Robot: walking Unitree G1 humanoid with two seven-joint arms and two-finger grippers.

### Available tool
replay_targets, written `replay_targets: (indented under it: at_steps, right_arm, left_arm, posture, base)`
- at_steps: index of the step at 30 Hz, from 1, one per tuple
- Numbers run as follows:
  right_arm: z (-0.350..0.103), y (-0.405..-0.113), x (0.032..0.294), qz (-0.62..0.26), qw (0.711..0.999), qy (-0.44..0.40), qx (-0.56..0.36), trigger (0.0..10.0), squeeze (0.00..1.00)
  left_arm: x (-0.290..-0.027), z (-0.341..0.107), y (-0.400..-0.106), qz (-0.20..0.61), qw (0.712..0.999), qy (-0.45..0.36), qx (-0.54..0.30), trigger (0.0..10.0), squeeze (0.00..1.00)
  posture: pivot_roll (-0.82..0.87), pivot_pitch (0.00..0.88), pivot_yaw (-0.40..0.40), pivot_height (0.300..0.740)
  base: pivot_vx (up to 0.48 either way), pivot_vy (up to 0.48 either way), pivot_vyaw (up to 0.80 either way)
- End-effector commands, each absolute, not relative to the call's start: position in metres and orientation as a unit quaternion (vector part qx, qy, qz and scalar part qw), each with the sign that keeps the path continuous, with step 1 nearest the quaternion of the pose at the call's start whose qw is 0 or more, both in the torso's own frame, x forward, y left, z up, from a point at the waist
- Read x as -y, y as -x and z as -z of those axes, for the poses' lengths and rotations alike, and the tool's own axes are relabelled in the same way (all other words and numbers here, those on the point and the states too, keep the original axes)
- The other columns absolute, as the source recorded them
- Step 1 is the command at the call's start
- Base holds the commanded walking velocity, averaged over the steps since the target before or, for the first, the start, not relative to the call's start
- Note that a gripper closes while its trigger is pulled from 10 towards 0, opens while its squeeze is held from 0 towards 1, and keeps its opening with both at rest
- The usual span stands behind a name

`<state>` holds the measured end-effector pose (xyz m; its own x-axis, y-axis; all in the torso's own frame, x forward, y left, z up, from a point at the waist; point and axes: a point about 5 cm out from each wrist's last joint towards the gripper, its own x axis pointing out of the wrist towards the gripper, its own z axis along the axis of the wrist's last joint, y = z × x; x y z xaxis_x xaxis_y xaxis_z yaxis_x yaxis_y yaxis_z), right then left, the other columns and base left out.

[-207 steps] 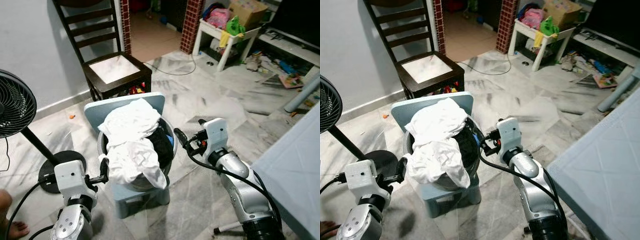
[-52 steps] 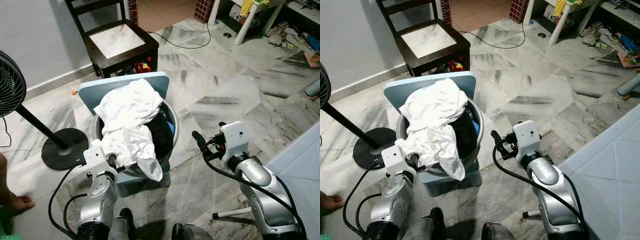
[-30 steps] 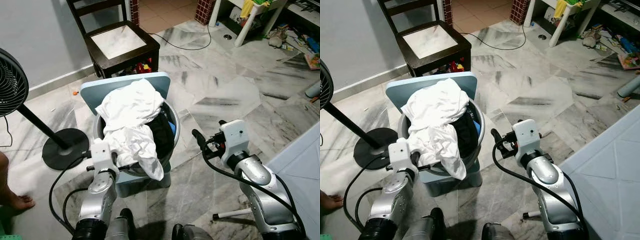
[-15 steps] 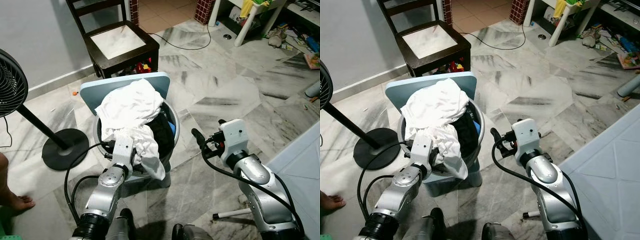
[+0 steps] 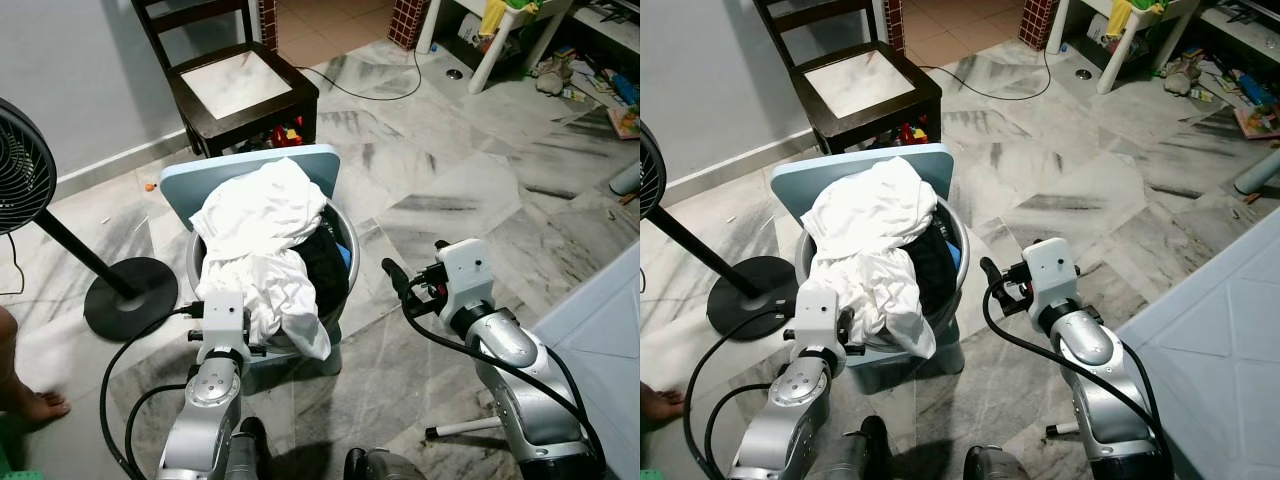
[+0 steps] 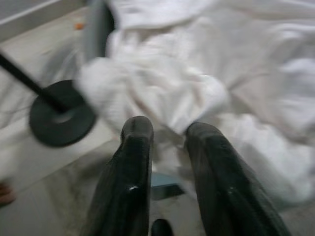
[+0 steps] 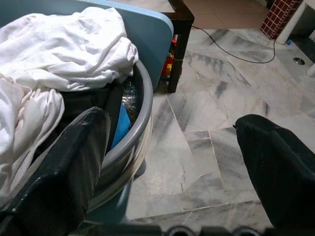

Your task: Hang hanger

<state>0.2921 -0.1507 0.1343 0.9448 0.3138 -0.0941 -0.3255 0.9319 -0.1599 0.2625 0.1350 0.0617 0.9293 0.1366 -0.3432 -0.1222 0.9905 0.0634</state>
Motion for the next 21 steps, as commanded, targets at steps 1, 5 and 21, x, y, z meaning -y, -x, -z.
replay_targets:
  at_steps: [1,5,21]
  right_arm:
    - [-0.132,-0.292,0.153,-0.159,0.983,0.088,-0.037,10.0,0.00]
    - [-0.132,-0.293,0.154,-0.157,0.983,0.089,-0.037,10.0,0.00]
    - [-0.132,-0.295,0.153,-0.160,0.983,0.088,-0.034,10.0,0.00]
  left_arm:
    - [-0.130,-0.063,-0.258,-0.084,0.980,-0.001,-0.180,10.0,1.00]
    - [-0.122,-0.070,-0.255,-0.068,0.982,0.054,-0.169,10.0,1.00]
    - [-0.126,-0.057,-0.242,-0.119,0.954,0.149,-0.233,10.0,1.00]
  posture:
    - [-0.05,0.241,-0.056,0.740]
    - [-0.05,0.241,-0.054,0.740]
    - [-0.04,0.237,-0.055,0.740]
  base:
    - [0.000,0.000,0.00]
    - [0.000,0.000,0.00]
    - [0.000,0.000,0.00]
